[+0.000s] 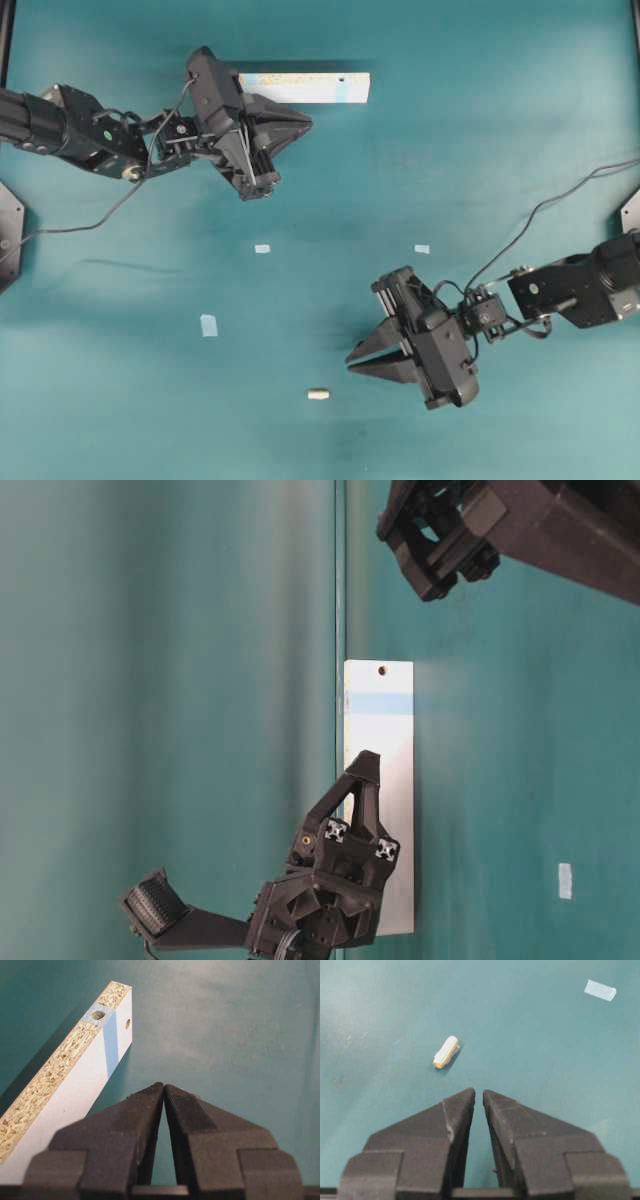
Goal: Move the wooden board into place and insert the rod into its hole.
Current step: 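Move the left gripper down over the white board's end and open it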
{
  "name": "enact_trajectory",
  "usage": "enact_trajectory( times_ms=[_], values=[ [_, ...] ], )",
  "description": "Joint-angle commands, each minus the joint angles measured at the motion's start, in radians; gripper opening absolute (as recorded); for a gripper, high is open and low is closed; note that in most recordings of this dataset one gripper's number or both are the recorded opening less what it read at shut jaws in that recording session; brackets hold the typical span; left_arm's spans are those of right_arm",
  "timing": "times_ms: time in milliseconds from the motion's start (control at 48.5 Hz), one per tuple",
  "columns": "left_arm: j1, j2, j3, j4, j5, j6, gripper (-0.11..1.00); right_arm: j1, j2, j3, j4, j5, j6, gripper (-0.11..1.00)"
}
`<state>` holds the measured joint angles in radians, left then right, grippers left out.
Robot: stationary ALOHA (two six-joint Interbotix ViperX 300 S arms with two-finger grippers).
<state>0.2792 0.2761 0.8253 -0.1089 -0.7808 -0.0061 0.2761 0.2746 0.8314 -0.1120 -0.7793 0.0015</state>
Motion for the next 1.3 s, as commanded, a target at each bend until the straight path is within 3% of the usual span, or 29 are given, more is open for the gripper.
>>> enact_trajectory(
  times_ms=[0, 41, 124, 185, 309, 371, 474, 577, 680, 845, 1051, 1277],
  values=[
    [0.0, -0.044, -0.018, 0.038, 0.054, 0.008, 0.16, 0.012, -0.023, -0.017, -0.003, -0.008, 0.005, 0.24],
    [0.0, -0.054, -0.028, 0.038, 0.101, 0.009, 0.14, 0.012, -0.031, -0.02, -0.008, 0.003, 0.009, 0.23],
    [0.0, -0.075, -0.044, 0.038, 0.204, 0.011, 0.0, 0.014, -0.04, -0.029, -0.015, 0.037, 0.02, 0.06],
    [0.0, -0.091, -0.054, 0.04, 0.265, 0.014, 0.0, 0.015, -0.048, -0.037, -0.02, 0.063, 0.028, 0.0],
    [0.002, -0.114, -0.051, 0.04, 0.285, 0.015, 0.01, 0.018, -0.057, -0.06, -0.026, 0.098, 0.035, 0.0],
    [0.002, -0.127, -0.046, 0.04, 0.291, 0.015, 0.09, 0.02, -0.058, -0.069, -0.028, 0.112, 0.035, 0.0],
    [0.0, -0.156, -0.038, 0.04, 0.314, 0.017, 0.37, 0.025, -0.064, -0.075, -0.026, 0.135, 0.037, 0.0],
    [0.002, -0.198, -0.029, 0.041, 0.37, 0.04, 0.68, 0.034, -0.071, -0.075, -0.028, 0.15, 0.038, 0.16],
    [0.003, -0.238, -0.02, 0.041, 0.439, 0.087, 0.88, 0.04, -0.075, -0.075, -0.028, 0.184, 0.038, 0.44],
    [0.02, -0.299, -0.008, 0.041, 0.538, 0.163, 0.91, 0.041, -0.086, -0.077, -0.026, 0.221, 0.038, 0.89],
    [0.114, -0.396, -0.003, 0.043, 0.647, 0.244, 0.91, 0.041, -0.098, -0.077, -0.028, 0.232, 0.038, 0.91],
    [0.207, -0.434, -0.015, 0.043, 0.749, 0.416, 0.91, 0.041, -0.1, -0.081, -0.028, 0.253, 0.038, 0.91]
  ],
)
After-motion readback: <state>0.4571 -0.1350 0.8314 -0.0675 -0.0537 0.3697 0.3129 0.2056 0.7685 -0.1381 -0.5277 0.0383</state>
